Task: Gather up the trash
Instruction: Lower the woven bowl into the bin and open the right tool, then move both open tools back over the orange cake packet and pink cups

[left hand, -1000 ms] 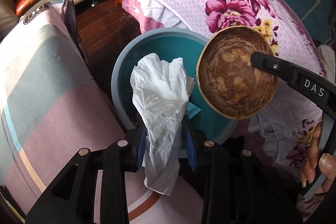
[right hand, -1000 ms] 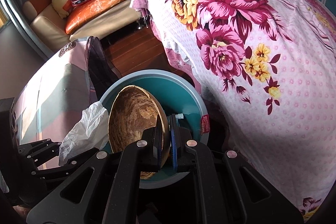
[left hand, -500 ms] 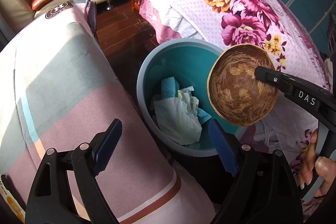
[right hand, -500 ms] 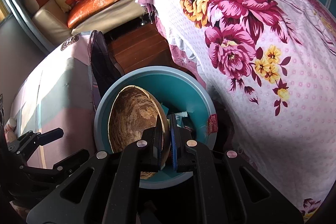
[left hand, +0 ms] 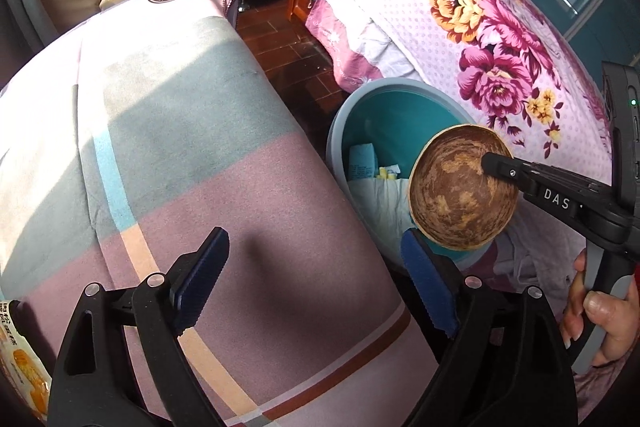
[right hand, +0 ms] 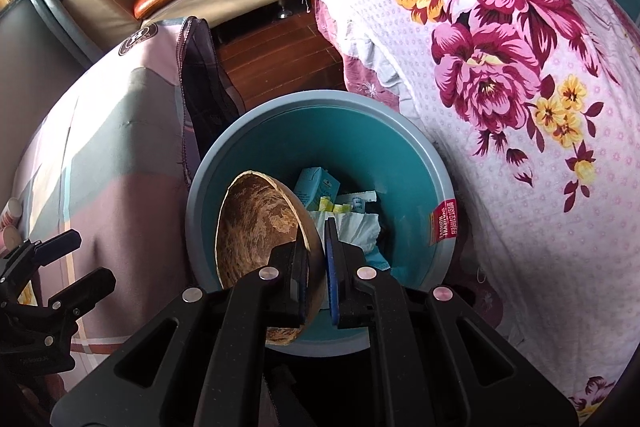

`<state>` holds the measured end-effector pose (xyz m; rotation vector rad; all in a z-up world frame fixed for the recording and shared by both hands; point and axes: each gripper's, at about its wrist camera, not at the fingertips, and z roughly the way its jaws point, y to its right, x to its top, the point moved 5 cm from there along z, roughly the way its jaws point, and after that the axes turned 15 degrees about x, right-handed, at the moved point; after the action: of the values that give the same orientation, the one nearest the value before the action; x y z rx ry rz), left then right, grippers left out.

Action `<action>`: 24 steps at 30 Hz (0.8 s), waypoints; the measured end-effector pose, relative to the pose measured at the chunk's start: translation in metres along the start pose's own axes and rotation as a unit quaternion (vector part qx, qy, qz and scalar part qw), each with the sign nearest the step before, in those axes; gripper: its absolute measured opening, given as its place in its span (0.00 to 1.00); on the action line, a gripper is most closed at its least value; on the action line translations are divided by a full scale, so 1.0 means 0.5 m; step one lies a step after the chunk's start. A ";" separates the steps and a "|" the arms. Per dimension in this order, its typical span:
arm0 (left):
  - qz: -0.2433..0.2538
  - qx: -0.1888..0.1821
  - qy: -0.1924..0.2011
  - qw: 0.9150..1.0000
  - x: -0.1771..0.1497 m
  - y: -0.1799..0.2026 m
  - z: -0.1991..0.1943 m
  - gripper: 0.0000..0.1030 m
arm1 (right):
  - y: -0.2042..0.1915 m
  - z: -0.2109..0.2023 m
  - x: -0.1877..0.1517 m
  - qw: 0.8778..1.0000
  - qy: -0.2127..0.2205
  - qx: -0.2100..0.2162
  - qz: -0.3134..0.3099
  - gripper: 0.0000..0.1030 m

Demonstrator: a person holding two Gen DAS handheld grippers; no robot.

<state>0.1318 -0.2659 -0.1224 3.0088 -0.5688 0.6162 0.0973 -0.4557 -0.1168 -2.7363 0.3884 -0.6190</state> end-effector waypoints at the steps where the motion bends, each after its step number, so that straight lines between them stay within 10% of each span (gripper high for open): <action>1: -0.004 -0.001 -0.001 1.000 -0.001 -0.005 0.001 0.86 | -0.004 0.007 -0.001 1.000 -0.005 -0.001 -0.003 0.08; 11: -0.032 -0.005 -0.003 0.999 -0.019 -0.064 -0.002 0.86 | -0.053 0.042 -0.012 0.999 -0.032 0.000 -0.014 0.22; 19: -0.053 -0.009 0.004 0.999 -0.042 -0.115 -0.024 0.86 | -0.095 0.003 -0.007 0.999 -0.019 -0.014 -0.031 0.65; 24: -0.069 -0.005 0.009 0.998 -0.066 -0.159 -0.048 0.86 | -0.134 -0.010 -0.015 0.999 -0.020 -0.007 -0.033 0.71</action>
<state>0.1227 -0.1779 -0.1087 2.9964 -0.3574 0.6292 0.1015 -0.3929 -0.0916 -2.7800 0.2969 -0.5803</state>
